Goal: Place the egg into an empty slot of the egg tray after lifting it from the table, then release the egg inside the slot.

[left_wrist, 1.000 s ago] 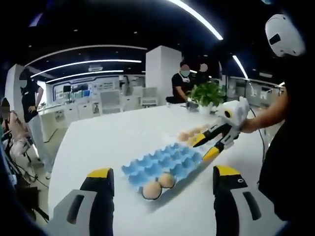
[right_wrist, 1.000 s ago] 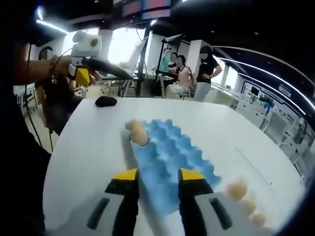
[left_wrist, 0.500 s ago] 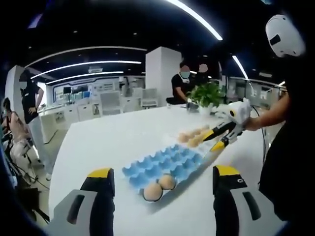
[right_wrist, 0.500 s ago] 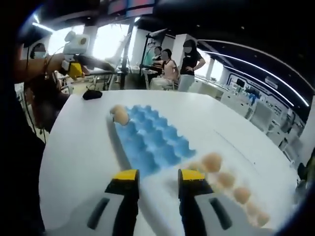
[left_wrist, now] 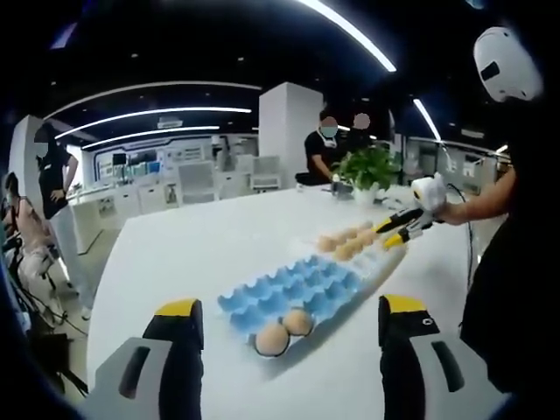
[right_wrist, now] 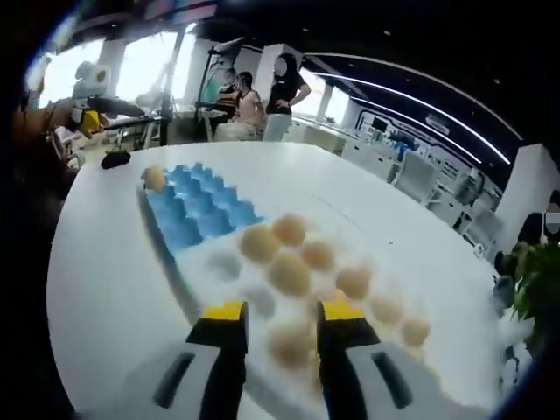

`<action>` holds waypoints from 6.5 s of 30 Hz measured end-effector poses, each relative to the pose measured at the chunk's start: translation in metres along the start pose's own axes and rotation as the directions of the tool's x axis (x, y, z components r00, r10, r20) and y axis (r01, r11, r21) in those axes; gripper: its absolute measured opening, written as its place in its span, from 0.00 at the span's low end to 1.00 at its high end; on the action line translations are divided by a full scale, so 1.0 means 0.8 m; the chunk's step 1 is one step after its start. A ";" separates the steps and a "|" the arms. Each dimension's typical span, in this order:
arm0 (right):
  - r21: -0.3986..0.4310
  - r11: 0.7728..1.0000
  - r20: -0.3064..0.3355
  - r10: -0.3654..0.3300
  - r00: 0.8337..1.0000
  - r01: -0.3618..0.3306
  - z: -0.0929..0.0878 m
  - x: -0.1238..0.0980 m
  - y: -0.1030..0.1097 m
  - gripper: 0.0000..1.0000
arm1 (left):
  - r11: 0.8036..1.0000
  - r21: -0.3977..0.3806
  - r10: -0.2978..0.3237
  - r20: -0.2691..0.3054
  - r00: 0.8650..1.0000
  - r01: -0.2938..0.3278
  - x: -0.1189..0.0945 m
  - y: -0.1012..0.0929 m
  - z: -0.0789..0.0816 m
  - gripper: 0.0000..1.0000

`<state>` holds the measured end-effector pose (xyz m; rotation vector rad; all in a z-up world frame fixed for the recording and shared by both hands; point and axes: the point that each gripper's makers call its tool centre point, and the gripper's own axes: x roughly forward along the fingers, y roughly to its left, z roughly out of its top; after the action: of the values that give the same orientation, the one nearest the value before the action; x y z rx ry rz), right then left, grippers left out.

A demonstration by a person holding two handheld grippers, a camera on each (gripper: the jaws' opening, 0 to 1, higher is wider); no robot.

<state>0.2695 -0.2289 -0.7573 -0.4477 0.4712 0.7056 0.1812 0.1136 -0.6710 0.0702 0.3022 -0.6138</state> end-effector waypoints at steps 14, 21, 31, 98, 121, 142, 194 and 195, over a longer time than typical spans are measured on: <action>0.023 1.000 -0.065 0.002 0.998 -0.001 -0.028 0.006 -0.003 0.32 | 1.000 -0.003 -0.004 -0.009 1.000 0.004 0.003 0.000 -0.001 0.87; 0.096 0.995 -0.071 0.025 0.997 -0.018 -0.029 0.008 -0.002 0.30 | 1.000 0.005 0.002 -0.003 1.000 -0.002 0.001 0.002 0.002 0.85; 0.119 0.992 -0.094 0.057 0.994 -0.045 -0.029 0.014 -0.004 0.30 | 1.000 0.005 0.006 0.000 1.000 -0.006 0.000 0.003 0.005 0.83; -0.008 0.933 0.129 0.358 0.925 -0.360 0.139 0.066 0.154 0.24 | 1.000 0.006 0.006 -0.026 1.000 -0.006 -0.003 0.011 -0.007 0.84; -0.092 0.862 0.096 0.507 0.857 -0.499 0.167 0.127 0.237 0.25 | 1.000 0.002 0.019 -0.029 0.999 -0.019 -0.009 0.016 -0.010 0.82; -0.107 0.850 0.033 0.521 0.853 -0.515 0.144 0.148 0.251 0.25 | 0.999 -0.007 0.039 -0.022 0.999 -0.040 -0.013 0.024 -0.013 0.84; -0.208 0.881 0.120 0.453 0.883 -0.424 0.136 0.126 0.226 0.38 | 1.000 0.011 0.027 -0.015 1.000 -0.027 -0.010 0.020 -0.006 0.81; -0.204 0.886 0.118 0.445 0.887 -0.417 0.134 0.124 0.222 0.38 | 1.000 0.010 0.028 -0.017 0.999 -0.028 -0.010 0.020 -0.006 0.81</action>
<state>0.2385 -0.0011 -0.7659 -0.4479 0.3581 1.2162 0.1833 0.1318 -0.6738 0.0887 0.3140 -0.5873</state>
